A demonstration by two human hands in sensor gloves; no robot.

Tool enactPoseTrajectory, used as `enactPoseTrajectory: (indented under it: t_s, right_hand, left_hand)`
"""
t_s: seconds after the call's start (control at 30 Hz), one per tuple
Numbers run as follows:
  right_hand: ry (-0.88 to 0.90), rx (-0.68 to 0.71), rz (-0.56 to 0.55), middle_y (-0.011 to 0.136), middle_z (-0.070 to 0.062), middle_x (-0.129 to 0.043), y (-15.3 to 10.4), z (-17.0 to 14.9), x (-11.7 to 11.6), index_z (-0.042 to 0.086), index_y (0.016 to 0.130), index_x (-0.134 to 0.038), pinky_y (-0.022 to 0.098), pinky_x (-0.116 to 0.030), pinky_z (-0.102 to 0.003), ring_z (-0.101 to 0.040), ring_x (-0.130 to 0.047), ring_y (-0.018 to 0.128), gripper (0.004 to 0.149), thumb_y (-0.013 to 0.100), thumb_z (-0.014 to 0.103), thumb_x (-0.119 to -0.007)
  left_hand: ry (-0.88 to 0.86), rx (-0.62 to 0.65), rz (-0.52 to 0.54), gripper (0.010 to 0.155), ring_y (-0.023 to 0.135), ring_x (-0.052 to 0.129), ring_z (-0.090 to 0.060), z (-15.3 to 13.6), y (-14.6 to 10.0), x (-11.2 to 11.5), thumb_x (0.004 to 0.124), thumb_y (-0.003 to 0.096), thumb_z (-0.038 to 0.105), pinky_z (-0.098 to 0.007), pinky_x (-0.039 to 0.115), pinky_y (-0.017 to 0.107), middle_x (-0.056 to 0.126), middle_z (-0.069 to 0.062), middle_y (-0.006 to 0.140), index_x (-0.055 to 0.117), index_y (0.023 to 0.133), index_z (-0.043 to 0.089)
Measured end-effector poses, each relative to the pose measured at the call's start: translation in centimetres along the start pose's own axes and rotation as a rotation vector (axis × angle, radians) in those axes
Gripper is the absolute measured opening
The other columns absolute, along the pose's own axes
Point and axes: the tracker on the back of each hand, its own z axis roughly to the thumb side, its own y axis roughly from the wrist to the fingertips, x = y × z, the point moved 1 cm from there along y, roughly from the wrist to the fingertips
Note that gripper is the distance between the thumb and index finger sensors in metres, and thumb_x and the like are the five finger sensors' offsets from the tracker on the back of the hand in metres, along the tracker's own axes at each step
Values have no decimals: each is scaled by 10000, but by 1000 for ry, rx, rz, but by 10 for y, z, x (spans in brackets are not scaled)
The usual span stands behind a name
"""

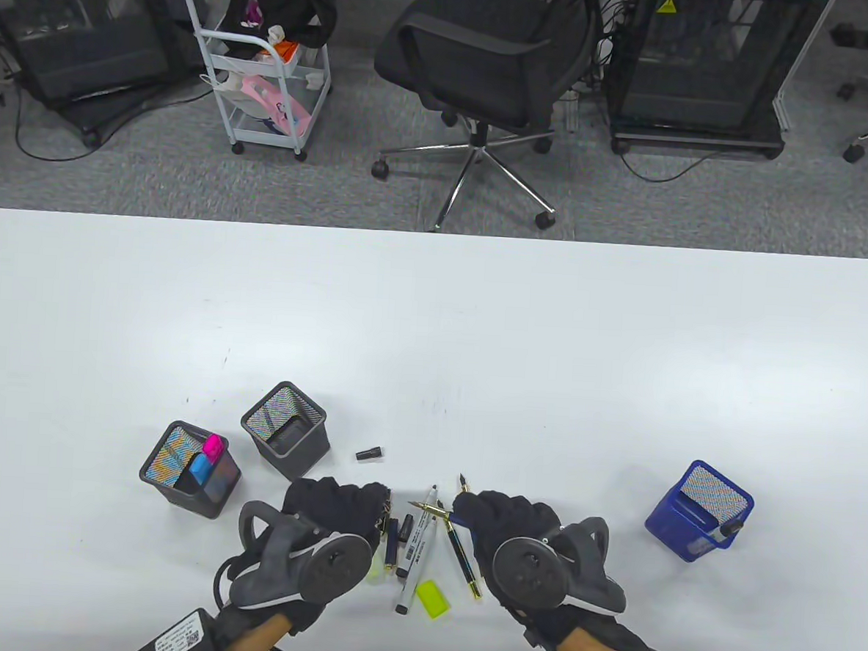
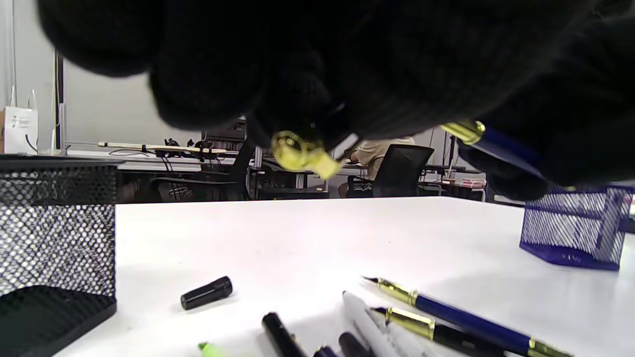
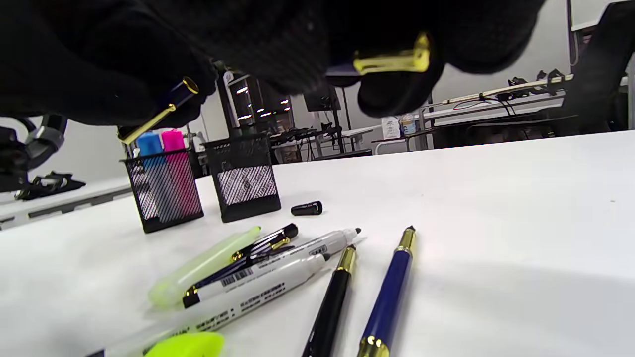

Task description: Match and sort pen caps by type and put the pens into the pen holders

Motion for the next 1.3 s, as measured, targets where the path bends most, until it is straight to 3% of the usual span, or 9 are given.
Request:
enactPoseTrajectory:
  t_s: [0.47,0.73,0.87,0.97,1.03,1.1,1.23,1.3]
  right_hand:
    - [-63,60,61,939,-178,-758,1,13,-6,184,975,-649,577,-755,-555,-348,-903,728,550,459,206,-841]
    - [33,115,76,942,-160,-775,-1,22,-8,189,958,-683,592,-756,-565,-332,-903,744,538,439,190,-825]
    - [115,86,67,921,-186,-797,-1,15,-6,167,955,-685,582,-775,-547,-308,-933,706,551,416,178,-798]
    - [189,64,53,912,-202,-803,-3,8,-5,154,956,-685,581,-778,-539,-306,-940,690,555,412,172,-791]
    - [226,56,30,901,-207,-817,-2,6,-5,148,952,-690,573,-790,-531,-301,-954,677,555,408,175,-795]
    - [229,56,9,895,-215,-820,-3,6,-5,143,946,-700,573,-789,-535,-313,-957,674,551,406,164,-804]
    - [221,59,-38,863,-225,-859,-5,13,-4,124,916,-743,559,-825,-523,-324,-996,644,543,382,139,-837]
    - [299,50,-35,841,-219,-886,-5,9,-3,119,905,-761,541,-854,-499,-315,-1020,622,540,376,160,-865]
  left_hand:
    - [182,198,-70,557,446,1021,-276,29,-2,9,952,393,318,-675,776,512,1056,-175,735,860,897,101]
    - [199,348,11,556,444,1025,-266,49,-7,5,954,385,329,-674,776,516,1060,-164,733,866,889,112]
    - [169,289,46,568,505,1010,-279,38,-7,5,924,414,342,-683,749,532,1023,-144,777,816,930,130]
    - [170,104,-19,602,621,1008,-335,23,-5,9,800,450,459,-709,717,559,966,-196,892,773,979,174]
    - [80,84,-6,520,467,1074,-272,16,-5,10,736,463,439,-681,774,520,1090,-114,699,891,870,155]
    - [-95,46,3,496,366,1052,-257,9,-6,12,749,454,397,-676,788,492,1104,-118,592,921,833,126]
    - [-226,39,39,478,319,1015,-262,4,-7,11,736,446,346,-683,791,482,1095,-124,532,940,803,104]
    - [-294,37,76,470,324,1018,-247,-3,-8,6,748,441,354,-677,800,484,1095,-110,531,946,798,121]
